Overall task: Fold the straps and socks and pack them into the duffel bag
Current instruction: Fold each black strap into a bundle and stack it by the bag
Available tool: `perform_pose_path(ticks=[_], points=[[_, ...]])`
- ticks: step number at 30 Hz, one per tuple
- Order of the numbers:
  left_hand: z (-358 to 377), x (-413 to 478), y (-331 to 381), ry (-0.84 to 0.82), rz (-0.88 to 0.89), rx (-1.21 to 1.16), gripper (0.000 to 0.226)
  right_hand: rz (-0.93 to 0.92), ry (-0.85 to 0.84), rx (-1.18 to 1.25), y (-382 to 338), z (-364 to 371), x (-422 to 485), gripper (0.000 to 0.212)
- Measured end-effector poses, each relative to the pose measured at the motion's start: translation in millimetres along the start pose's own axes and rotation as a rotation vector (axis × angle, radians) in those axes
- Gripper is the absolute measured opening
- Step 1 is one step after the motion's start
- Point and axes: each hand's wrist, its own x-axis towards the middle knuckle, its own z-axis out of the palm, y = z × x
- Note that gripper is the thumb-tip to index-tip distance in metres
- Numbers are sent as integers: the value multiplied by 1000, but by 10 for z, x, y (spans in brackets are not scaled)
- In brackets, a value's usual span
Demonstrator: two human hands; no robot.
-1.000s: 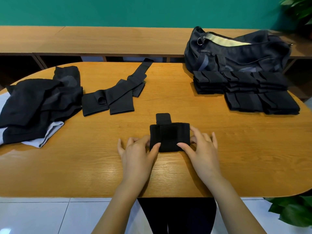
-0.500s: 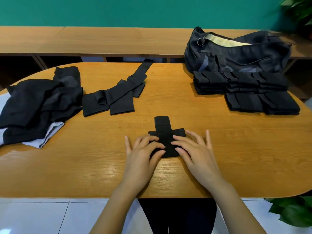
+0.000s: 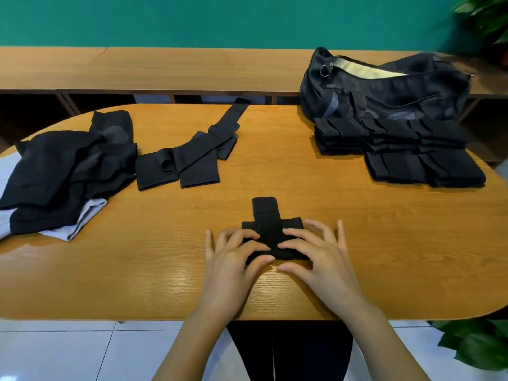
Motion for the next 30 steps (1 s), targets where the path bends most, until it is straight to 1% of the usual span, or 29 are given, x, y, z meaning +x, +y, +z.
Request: perform_pose_path(ticks=[2,5,9,14,20,24,30], points=[[3,11,5,5,-6,0,43,14,17,-4,-5,18,8,44],[-2,-1,-8,10,-8,-11,44,42,36,36,-22,35,23,41],[-2,-19,-32,5,15,0,49,61,43,89,-34,38,28,40],[8,-4,-31,5,5,9,46,83,32,131,-28,28,35,45],[4,8,-29,21,-10,-22,43,38,26,95,-10,-7,45,45],[-2,6,-28,30,-8,-42,43,20,55,89,-21,-4,57,35],[-5,-4,-41,28,2,-61,39,41,76,115,-37,2,54,45]])
